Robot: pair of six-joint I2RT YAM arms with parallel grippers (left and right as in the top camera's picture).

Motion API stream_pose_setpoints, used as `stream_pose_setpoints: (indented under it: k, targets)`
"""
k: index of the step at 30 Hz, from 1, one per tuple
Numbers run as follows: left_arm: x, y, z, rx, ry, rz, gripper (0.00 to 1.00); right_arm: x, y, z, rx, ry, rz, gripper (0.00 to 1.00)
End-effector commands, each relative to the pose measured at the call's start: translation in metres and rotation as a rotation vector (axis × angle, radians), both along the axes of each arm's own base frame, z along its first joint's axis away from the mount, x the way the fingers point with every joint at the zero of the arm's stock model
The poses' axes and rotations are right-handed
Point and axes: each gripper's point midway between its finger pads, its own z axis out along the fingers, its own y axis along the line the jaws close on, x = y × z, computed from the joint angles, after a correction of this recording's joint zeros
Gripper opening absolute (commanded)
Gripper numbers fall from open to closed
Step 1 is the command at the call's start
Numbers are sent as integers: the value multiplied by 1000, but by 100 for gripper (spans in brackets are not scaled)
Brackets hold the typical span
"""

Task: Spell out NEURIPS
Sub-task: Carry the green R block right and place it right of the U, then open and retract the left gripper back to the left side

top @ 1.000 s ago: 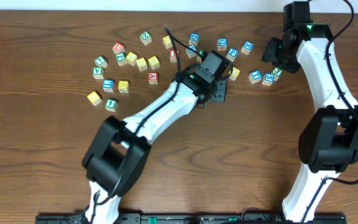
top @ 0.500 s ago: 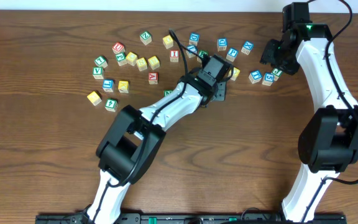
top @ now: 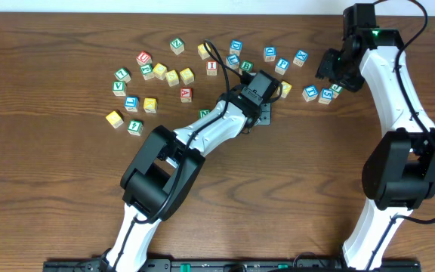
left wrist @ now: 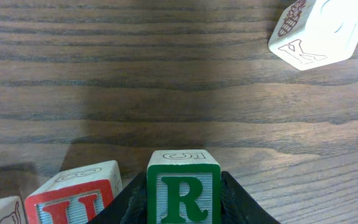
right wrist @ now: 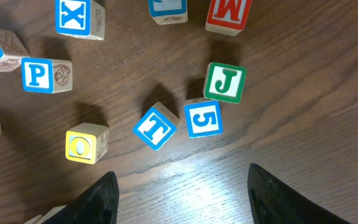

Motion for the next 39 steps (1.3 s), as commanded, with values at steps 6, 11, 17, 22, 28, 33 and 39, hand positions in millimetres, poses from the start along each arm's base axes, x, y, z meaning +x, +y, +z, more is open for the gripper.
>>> stream_pose_setpoints:
  k: [6, 11, 17, 22, 28, 33, 39]
  targets:
    - [-8, 19, -13, 41, 70, 68, 32, 2, 7, 5, 6, -12, 2, 63]
    - [-10, 24, -10, 49, 80, 73, 32, 2, 9, 5, 6, -12, 5, 63]
    - [-10, 24, -10, 48, 81, 72, 45, 2, 9, 5, 7, -13, 5, 64]
    - [-12, 24, -8, 47, 89, 69, 49, 2, 9, 5, 6, -13, 5, 65]
    - [-9, 21, 21, 16, 44, 58, 49, 2, 9, 5, 7, -14, 4, 65]
    - [-8, 21, 76, -11, -52, -9, 48, 2, 9, 5, 8, -13, 5, 64]
    - [-14, 45, 155, -42, -163, -26, 48, 4, 27, 5, 32, -22, 41, 30]
